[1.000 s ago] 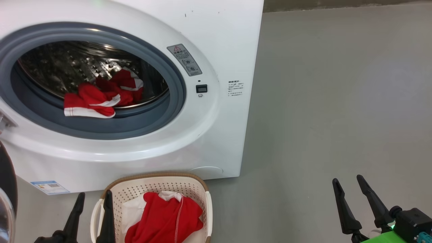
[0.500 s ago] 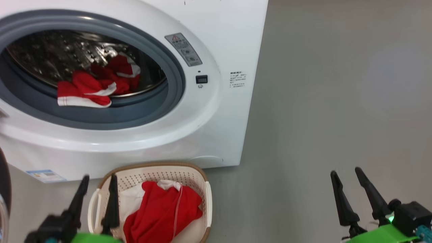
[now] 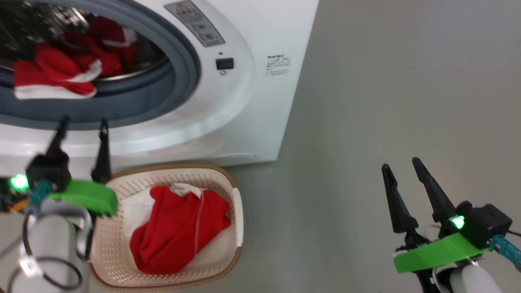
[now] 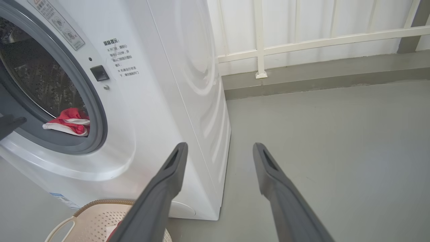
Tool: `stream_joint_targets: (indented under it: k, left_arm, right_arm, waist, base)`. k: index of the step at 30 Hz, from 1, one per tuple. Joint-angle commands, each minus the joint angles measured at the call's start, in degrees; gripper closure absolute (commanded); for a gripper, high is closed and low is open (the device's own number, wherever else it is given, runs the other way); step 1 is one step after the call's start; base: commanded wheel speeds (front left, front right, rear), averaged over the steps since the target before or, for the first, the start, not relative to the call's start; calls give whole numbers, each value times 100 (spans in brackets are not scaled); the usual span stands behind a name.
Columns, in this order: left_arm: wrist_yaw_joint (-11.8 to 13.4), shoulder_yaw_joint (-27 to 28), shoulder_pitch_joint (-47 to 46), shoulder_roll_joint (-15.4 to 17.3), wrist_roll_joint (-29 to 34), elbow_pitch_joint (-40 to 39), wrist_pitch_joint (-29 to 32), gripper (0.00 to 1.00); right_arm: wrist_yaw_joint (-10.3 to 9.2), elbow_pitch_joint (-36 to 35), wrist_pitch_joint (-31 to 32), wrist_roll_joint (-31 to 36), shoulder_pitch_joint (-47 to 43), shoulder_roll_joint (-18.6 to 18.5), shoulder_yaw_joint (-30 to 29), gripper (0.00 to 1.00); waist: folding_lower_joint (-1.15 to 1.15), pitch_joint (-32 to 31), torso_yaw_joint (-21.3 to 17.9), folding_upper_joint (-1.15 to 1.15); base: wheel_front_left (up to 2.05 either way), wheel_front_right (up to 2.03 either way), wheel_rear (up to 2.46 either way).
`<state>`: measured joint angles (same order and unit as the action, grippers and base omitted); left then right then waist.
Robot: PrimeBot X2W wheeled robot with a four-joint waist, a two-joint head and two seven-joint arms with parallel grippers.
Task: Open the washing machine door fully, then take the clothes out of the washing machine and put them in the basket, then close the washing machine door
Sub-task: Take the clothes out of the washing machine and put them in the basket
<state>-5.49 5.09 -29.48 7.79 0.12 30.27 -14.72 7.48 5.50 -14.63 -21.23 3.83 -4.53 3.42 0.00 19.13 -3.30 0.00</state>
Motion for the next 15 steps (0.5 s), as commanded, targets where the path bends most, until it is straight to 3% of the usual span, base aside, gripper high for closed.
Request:
stream_joint_targets:
  k: [1, 15]
  left_arm:
    - [60, 107, -294, 320, 116, 34, -28, 0]
    - [549, -207, -2075, 1328, 524, 1645, -28, 0]
  right_arm:
    - [1, -137, -37, -59, 165, -7, 172, 0]
    - [1, -114, -37, -119, 614, 124, 407, 0]
  waist:
    - [0, 469, -307, 0]
    - [0, 1150, -827, 0]
  base:
    - [0, 0, 0]
    - [0, 0, 0]
